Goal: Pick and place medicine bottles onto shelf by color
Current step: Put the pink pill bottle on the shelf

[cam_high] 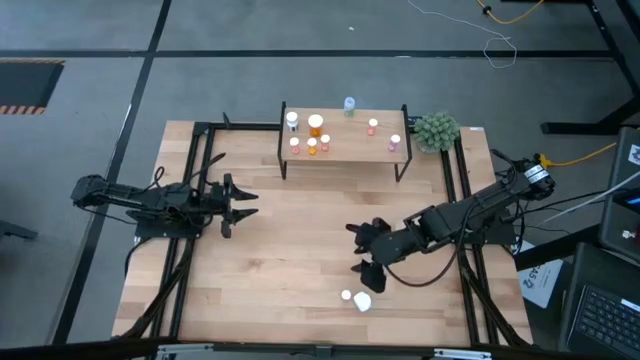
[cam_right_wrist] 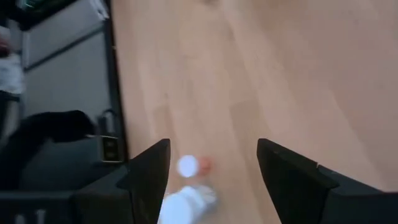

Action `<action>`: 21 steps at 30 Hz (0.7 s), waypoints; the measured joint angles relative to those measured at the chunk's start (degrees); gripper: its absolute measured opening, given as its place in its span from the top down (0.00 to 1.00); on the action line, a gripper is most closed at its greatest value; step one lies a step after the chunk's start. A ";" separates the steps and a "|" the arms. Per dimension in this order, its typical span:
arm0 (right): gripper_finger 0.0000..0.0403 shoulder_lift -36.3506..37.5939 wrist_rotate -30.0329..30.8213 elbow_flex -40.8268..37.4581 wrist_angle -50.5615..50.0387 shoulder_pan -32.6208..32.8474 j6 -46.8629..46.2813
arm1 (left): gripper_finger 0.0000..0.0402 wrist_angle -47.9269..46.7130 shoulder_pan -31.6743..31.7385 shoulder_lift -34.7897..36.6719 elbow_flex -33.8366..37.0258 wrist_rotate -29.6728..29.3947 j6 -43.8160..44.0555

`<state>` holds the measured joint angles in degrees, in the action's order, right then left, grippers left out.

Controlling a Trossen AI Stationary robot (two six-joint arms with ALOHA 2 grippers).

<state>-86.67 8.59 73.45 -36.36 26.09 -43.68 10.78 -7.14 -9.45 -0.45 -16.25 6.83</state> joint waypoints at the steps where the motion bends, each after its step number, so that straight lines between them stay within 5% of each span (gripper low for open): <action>1: 0.40 0.00 -0.52 0.00 0.73 0.07 -0.52 | 0.53 -0.04 0.00 0.00 0.00 0.00 -0.01; 13: 0.40 -0.90 -13.91 0.26 23.80 3.03 -0.98 | 0.53 -0.65 0.00 0.00 0.00 0.07 0.09; 21: 0.40 -16.46 -21.69 17.25 13.49 3.34 -0.63 | 0.53 -1.33 0.00 0.00 0.00 0.04 0.07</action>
<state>-103.13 -13.10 90.70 -22.87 29.43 -44.31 9.45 -7.14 -9.45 -0.45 -16.21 6.90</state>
